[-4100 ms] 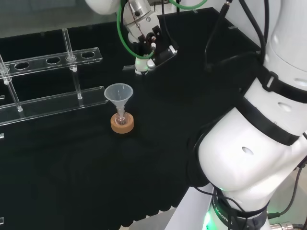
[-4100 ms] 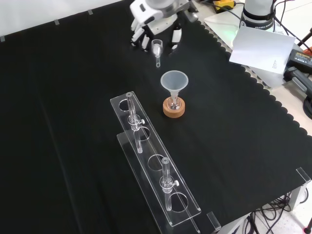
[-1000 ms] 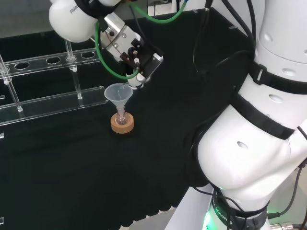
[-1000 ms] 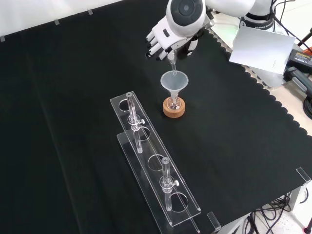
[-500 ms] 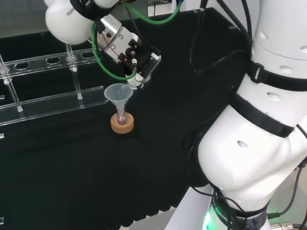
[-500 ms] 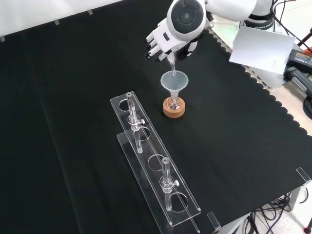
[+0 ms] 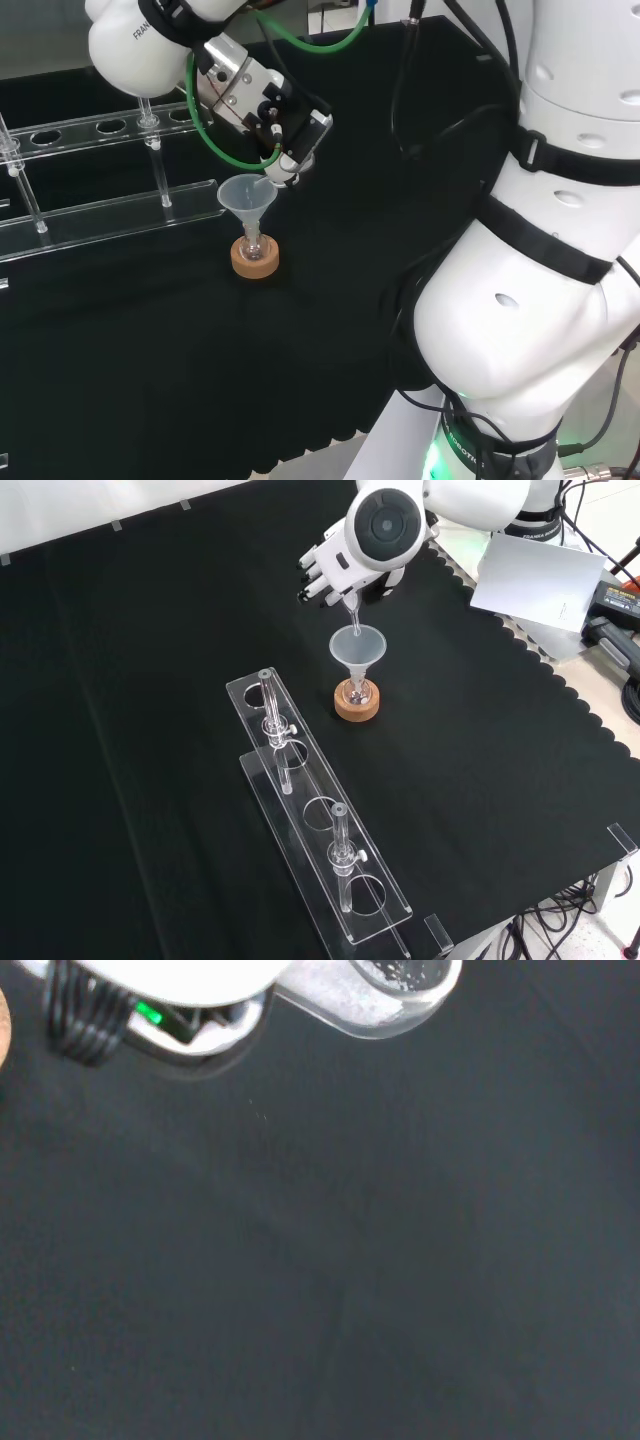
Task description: Pour all the NaCl from the weighing funnel into the round-bottom flask.
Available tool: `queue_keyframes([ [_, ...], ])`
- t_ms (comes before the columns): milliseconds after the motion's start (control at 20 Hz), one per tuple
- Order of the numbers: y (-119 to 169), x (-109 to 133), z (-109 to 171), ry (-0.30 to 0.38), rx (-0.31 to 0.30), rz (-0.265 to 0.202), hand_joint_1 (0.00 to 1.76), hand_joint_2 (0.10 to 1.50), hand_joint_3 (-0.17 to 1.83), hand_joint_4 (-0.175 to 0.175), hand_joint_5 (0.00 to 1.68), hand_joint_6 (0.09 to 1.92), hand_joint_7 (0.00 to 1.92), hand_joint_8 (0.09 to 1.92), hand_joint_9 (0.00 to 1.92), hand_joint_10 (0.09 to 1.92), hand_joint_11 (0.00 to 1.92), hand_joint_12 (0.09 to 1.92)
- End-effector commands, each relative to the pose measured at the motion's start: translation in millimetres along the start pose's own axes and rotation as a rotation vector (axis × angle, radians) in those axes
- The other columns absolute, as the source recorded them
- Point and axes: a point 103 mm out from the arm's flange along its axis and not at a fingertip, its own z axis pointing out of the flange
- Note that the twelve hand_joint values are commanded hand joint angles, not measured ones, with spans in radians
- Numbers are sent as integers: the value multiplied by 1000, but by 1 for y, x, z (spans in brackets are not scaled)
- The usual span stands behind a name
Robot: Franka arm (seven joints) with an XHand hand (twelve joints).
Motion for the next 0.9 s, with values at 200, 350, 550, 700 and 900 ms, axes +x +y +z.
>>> queue_keyframes([
  [200, 1, 3, -4, -59, 5, 4, 1126, 652, 645, 175, 1289, 640, 429, 714, 864, 403, 814, 1033],
  [350, 2, 4, -4, -69, 8, 5, 1126, 652, 646, 175, 1289, 641, 429, 714, 864, 402, 814, 1032],
  [550, 0, 4, -6, -82, 8, 13, 1126, 652, 646, 175, 1289, 642, 428, 715, 864, 402, 815, 1032],
  [700, -1, 5, -7, -85, -2, 12, 1126, 652, 647, 175, 1288, 643, 427, 715, 864, 402, 816, 1032],
  [900, -1, 3, -7, -97, 8, 14, 1126, 651, 647, 175, 1288, 644, 425, 715, 864, 401, 817, 1032],
])
